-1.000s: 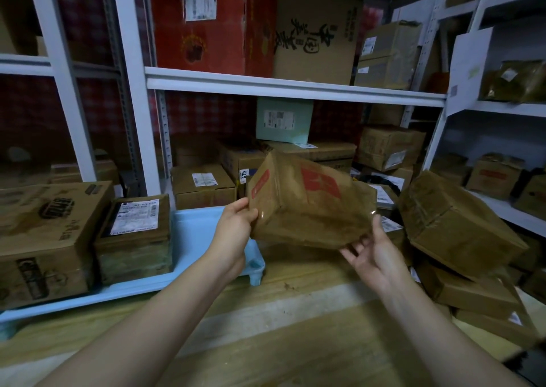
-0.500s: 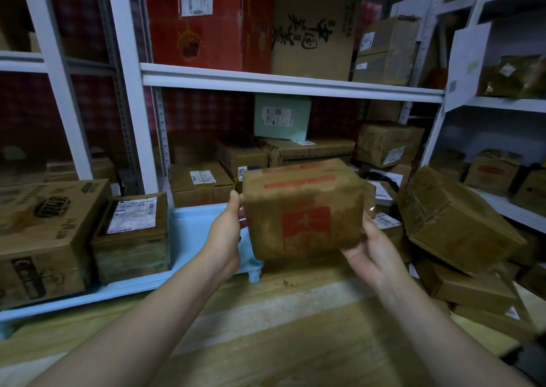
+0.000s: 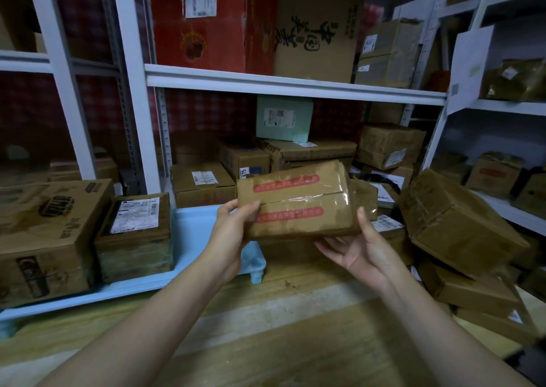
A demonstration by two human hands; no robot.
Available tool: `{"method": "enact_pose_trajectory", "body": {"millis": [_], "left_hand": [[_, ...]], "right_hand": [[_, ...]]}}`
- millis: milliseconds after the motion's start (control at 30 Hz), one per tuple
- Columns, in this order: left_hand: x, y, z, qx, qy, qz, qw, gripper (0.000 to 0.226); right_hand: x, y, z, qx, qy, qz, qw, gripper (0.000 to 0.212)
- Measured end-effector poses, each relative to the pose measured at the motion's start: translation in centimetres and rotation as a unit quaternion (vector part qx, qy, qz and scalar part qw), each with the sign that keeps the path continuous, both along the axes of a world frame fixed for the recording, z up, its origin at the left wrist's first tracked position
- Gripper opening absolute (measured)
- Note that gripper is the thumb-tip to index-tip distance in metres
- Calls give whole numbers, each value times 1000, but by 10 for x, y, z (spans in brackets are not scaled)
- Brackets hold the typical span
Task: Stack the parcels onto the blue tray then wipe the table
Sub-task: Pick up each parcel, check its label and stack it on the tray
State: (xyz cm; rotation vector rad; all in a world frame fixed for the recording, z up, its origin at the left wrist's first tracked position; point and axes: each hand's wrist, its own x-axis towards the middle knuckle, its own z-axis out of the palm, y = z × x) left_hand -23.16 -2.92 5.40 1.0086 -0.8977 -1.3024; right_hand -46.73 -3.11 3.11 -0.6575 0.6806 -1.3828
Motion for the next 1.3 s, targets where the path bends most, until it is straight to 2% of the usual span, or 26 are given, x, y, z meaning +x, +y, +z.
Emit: {"method": "enact_pose_trajectory", "body": {"millis": [133, 267, 333, 500, 633, 867, 1000, 1167, 1300], "left_hand": [[1, -4, -6, 11, -74, 7, 997, 50], [-1, -1, -8, 23, -142, 40, 989, 71], [-4, 0, -5, 3, -140, 42, 989, 70], [-15, 7, 5, -21, -78, 8, 997, 46], [-14, 11, 6, -24, -62, -3, 998, 43], [-13, 13, 4, -8, -78, -8, 997, 46], [-12, 12, 4, -8, -88, -6, 996, 50], [-11, 13, 3, -3, -108, -10, 994, 44], [-15, 16, 5, -7, -132, -8, 991, 31]], "right_hand": [[2, 3, 5, -24, -22, 2, 999, 52], [5, 4, 9, -32, -32, -21, 999, 45], [6, 5, 10, -31, -23, -26, 999, 40], [7, 6, 9, -22, 5, -38, 999, 36], [10, 6, 9, -26, 30, -47, 998, 38], [13, 3, 12, -41, -6, -62, 997, 36], [11, 1, 9, -49, -35, -73, 995, 53], [13, 2, 7, -42, -1, -55, 998, 53], [13, 3, 9, -32, 20, -55, 998, 49]]}}
